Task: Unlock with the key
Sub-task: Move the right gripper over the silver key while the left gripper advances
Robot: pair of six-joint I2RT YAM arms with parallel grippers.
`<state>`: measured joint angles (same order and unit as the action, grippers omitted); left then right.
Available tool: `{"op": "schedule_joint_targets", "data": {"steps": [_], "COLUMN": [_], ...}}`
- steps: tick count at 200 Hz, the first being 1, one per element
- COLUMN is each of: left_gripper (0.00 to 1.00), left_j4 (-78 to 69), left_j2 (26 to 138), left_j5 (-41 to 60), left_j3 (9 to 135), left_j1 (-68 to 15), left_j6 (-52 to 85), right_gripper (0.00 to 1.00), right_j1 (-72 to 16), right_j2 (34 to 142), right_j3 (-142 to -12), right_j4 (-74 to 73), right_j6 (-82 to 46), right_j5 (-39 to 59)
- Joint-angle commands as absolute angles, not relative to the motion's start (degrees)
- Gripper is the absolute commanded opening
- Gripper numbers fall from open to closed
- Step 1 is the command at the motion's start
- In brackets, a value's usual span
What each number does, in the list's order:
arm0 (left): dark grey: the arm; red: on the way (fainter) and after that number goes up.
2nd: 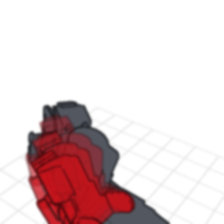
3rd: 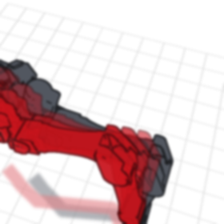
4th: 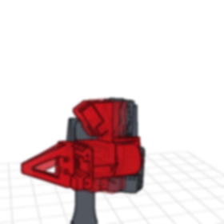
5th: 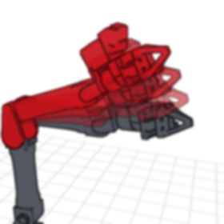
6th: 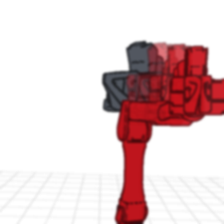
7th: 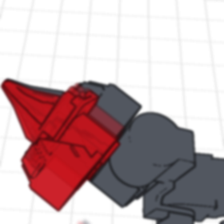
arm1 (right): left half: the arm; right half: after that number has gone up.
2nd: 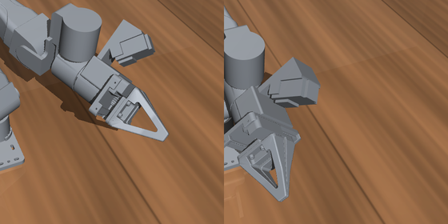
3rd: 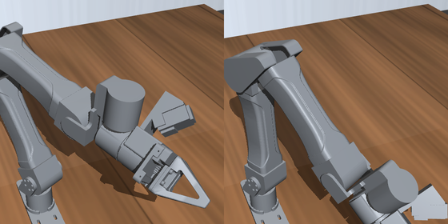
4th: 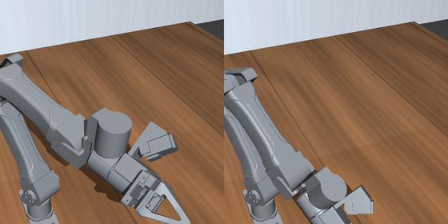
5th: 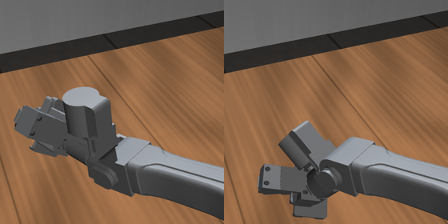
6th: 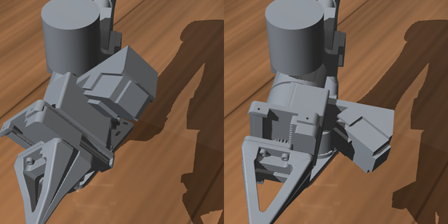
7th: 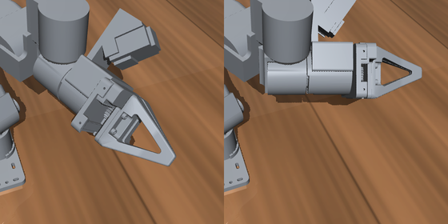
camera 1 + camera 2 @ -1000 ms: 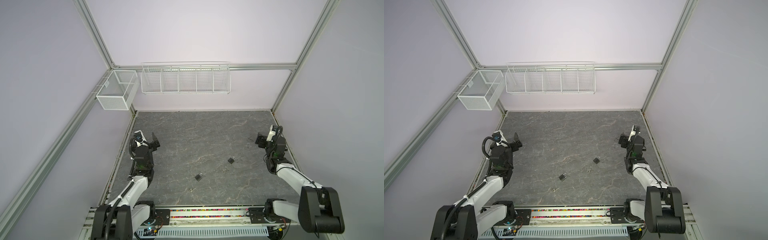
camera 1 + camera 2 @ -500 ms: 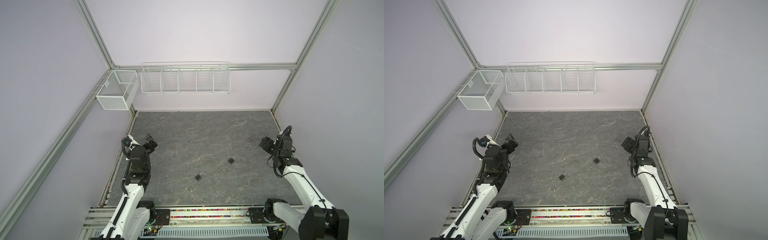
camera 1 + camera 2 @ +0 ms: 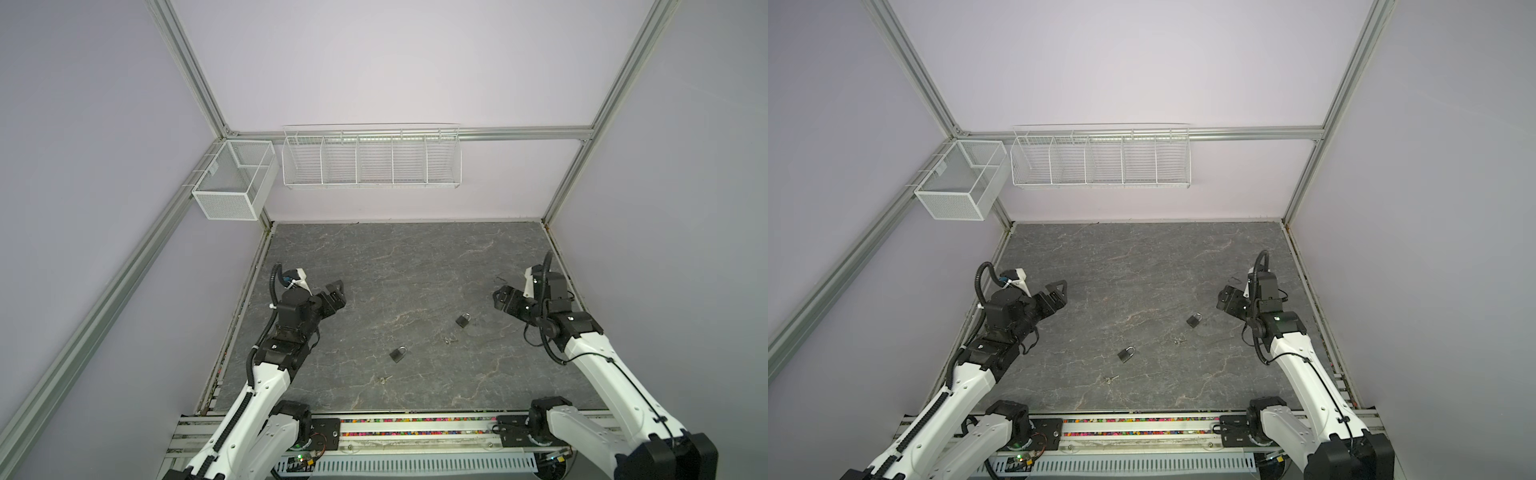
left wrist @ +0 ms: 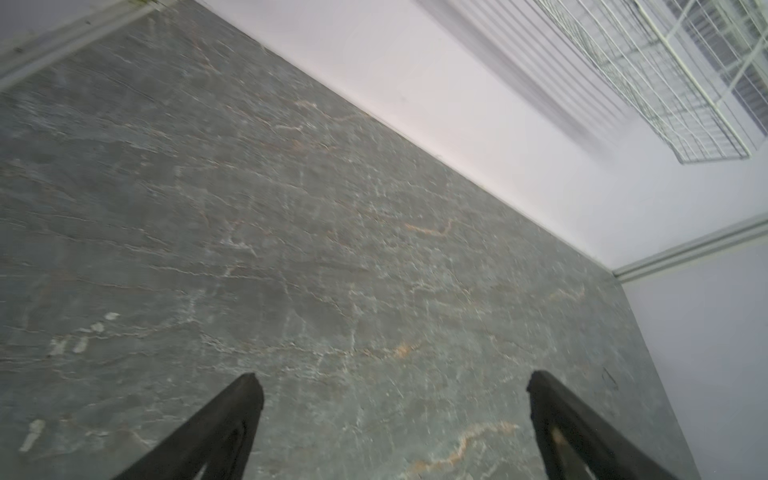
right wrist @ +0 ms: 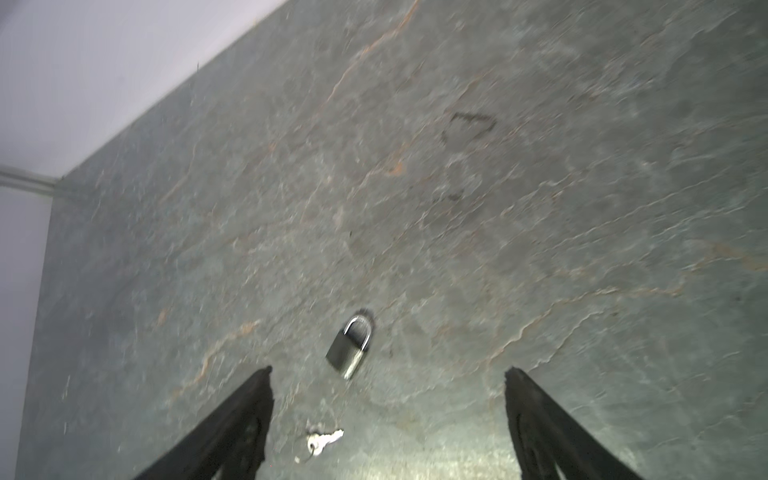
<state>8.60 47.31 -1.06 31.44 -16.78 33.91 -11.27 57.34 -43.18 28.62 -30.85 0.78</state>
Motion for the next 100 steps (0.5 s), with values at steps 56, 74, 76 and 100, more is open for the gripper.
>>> {"op": "schedule_joint_targets", "data": {"steps": [56, 74, 76, 100], "left_gripper": [1.0, 1.0, 0.99, 1.0], "left_j4": [12.33, 11.85, 11.66, 10.63], "left_j2": [49.05, 50.18, 50.27, 51.6], "left_j5": [-2.8, -3.73, -3.77, -5.45], "left_j3": [33.83, 33.54, 33.5, 33.14], "left_j1": [-30.13, -32.88, -33.23, -36.58], "left_j6": [36.25, 36.74, 36.78, 37.87], "right_gripper": [0.88, 0.88, 0.89, 0.89], "right_j1": [-30.52, -33.32, -33.6, -35.54], "right_j2": [61.53, 63.15, 63.36, 66.48], "right_j3": [-43.34, -42.51, -42.4, -41.67], "right_j4": [36.2, 33.83, 33.53, 30.73], "right_j6": [-42.39, -45.13, -45.27, -47.21], "right_j5": [0.7, 1.34, 1.5, 1.4]}}
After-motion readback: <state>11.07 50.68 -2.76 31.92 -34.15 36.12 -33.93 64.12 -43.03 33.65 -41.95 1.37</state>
